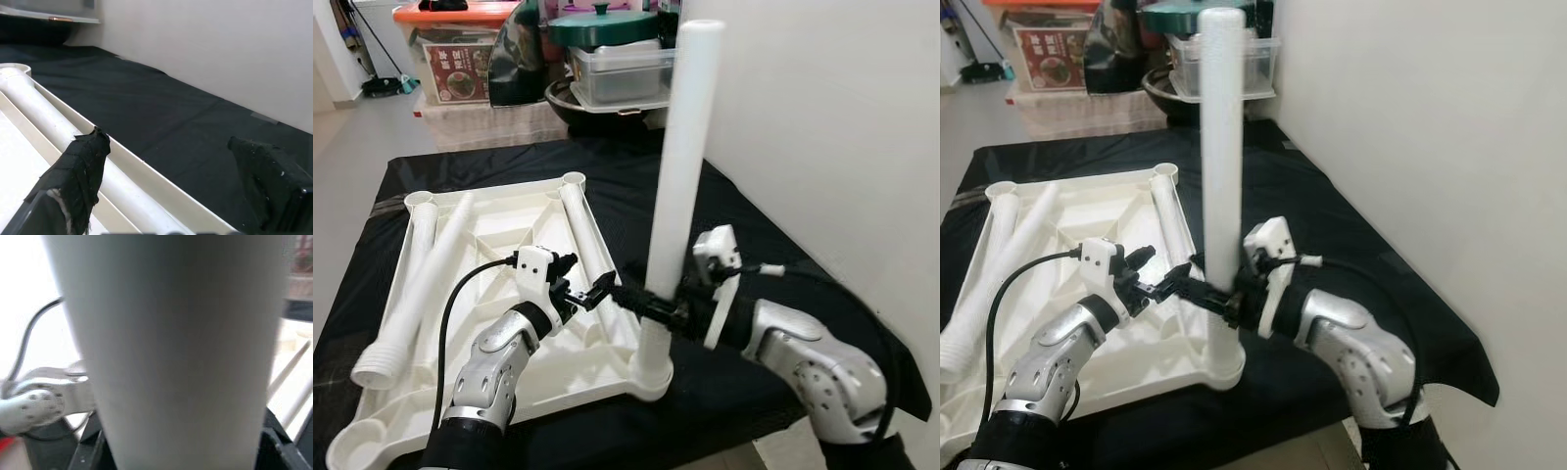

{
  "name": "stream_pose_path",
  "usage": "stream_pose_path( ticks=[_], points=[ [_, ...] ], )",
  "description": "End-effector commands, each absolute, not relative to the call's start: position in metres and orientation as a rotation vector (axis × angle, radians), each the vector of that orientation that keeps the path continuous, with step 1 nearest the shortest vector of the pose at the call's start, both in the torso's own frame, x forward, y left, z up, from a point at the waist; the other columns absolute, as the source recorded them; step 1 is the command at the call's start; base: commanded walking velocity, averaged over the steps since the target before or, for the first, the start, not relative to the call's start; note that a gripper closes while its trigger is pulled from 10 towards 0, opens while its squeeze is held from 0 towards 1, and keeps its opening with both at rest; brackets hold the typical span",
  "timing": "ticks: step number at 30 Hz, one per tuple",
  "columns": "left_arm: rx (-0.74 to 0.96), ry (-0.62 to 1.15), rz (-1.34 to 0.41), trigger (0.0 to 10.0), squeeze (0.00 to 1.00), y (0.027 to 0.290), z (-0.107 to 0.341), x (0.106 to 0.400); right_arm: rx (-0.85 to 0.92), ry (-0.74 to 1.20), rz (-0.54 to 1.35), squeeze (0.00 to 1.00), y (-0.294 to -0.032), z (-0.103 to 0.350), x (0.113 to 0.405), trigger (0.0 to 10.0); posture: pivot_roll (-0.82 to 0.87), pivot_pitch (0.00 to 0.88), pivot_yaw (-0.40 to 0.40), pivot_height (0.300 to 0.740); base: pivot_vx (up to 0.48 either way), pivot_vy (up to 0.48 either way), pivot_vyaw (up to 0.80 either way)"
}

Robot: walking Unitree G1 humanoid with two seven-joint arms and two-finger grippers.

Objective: Building children table

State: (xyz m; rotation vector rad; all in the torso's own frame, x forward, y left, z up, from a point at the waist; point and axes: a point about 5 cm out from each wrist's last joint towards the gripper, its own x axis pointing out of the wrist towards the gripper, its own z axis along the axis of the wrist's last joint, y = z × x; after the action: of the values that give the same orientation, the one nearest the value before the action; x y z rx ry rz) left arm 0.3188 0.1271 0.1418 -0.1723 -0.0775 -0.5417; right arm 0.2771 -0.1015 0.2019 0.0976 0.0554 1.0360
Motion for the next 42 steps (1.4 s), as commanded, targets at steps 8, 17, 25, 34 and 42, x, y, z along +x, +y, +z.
stream_pose_path(
  ticks=[8, 17, 25, 34, 42],
  points=[
    [-0.190, -0.065, -0.549, 10.0, 0.00, 0.125, 0.140, 0.319, 0.139, 0.348, 0.023, 0.00, -0.170, 0.140, 0.330, 0.0, -0.09, 0.000, -0.053, 0.740, 0.000, 0.000, 0.00],
    [-0.203, -0.066, -0.550, 10.0, 0.00, 0.127, 0.140, 0.319, 0.205, 0.190, 0.017, 1.00, -0.158, 0.158, 0.326, 10.0, -0.10, 0.000, -0.048, 0.740, 0.000, 0.000, 0.00],
    [-0.207, -0.066, -0.550, 10.0, 0.00, 0.128, 0.140, 0.320, 0.317, 0.049, 0.590, 0.00, -0.119, 0.198, 0.313, 10.0, -0.10, 0.000, -0.051, 0.740, 0.000, 0.000, 0.00],
    [-0.209, -0.068, -0.549, 10.0, 0.00, 0.127, 0.140, 0.319, 0.111, 0.151, 1.115, 0.00, -0.101, 0.167, 0.260, 8.5, -0.09, 0.000, -0.056, 0.740, 0.000, 0.000, 0.00],
    [-0.209, -0.070, -0.550, 10.0, 0.00, 0.127, 0.142, 0.319, 0.186, 0.150, 0.652, 0.00, -0.121, 0.161, 0.307, 0.0, -0.10, 0.000, -0.051, 0.740, 0.000, 0.000, 0.00]
  ],
)
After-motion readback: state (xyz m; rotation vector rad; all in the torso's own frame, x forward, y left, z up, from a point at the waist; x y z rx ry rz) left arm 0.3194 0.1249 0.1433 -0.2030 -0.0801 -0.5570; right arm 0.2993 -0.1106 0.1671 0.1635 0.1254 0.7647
